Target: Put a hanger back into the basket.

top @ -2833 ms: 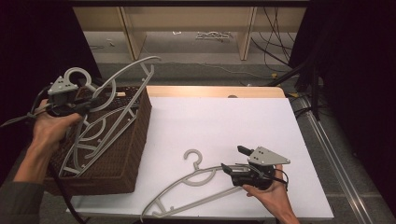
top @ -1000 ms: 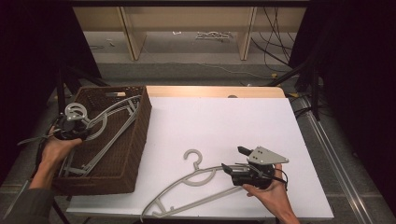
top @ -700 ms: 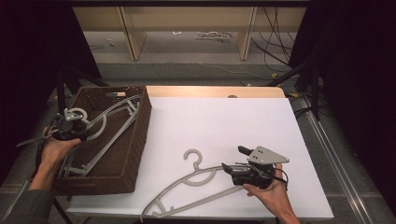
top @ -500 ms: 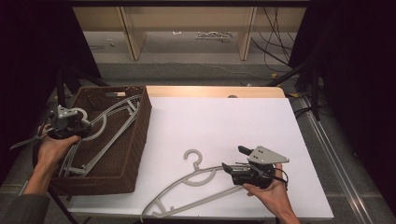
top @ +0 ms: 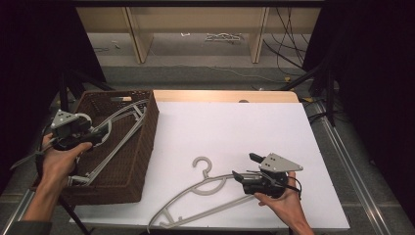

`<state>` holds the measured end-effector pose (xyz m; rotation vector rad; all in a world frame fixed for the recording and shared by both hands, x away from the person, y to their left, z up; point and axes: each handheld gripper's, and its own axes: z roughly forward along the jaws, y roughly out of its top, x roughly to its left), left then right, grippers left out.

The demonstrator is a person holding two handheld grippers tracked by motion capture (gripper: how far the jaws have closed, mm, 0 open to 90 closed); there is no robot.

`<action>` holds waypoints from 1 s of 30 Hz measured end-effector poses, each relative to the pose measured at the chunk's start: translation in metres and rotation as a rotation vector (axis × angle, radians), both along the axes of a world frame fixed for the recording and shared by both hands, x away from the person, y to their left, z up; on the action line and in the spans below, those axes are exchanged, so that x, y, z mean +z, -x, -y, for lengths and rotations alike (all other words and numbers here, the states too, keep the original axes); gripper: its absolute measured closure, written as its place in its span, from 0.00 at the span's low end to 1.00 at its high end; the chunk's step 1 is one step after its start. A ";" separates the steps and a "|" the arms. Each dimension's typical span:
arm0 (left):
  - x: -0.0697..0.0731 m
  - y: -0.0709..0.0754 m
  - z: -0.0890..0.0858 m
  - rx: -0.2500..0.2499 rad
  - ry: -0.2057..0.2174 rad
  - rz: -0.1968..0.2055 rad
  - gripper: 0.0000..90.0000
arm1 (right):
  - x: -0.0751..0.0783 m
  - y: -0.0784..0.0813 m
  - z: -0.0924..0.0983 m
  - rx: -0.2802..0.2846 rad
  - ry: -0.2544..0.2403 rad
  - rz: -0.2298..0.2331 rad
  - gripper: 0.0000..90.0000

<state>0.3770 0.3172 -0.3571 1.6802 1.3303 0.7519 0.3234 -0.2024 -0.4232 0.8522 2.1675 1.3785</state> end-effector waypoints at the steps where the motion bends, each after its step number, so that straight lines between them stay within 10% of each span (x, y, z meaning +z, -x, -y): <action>1: 0.001 0.003 0.003 -0.005 0.011 0.007 0.38 | 0.000 0.000 0.000 -0.001 0.002 0.000 0.22; 13: 0.010 0.035 0.048 -0.141 0.182 0.066 0.26 | -0.001 0.000 0.001 0.000 -0.003 -0.004 0.22; 30: -0.009 0.068 0.102 -0.308 0.179 0.169 0.17 | -0.005 -0.001 0.001 0.014 -0.020 -0.026 0.21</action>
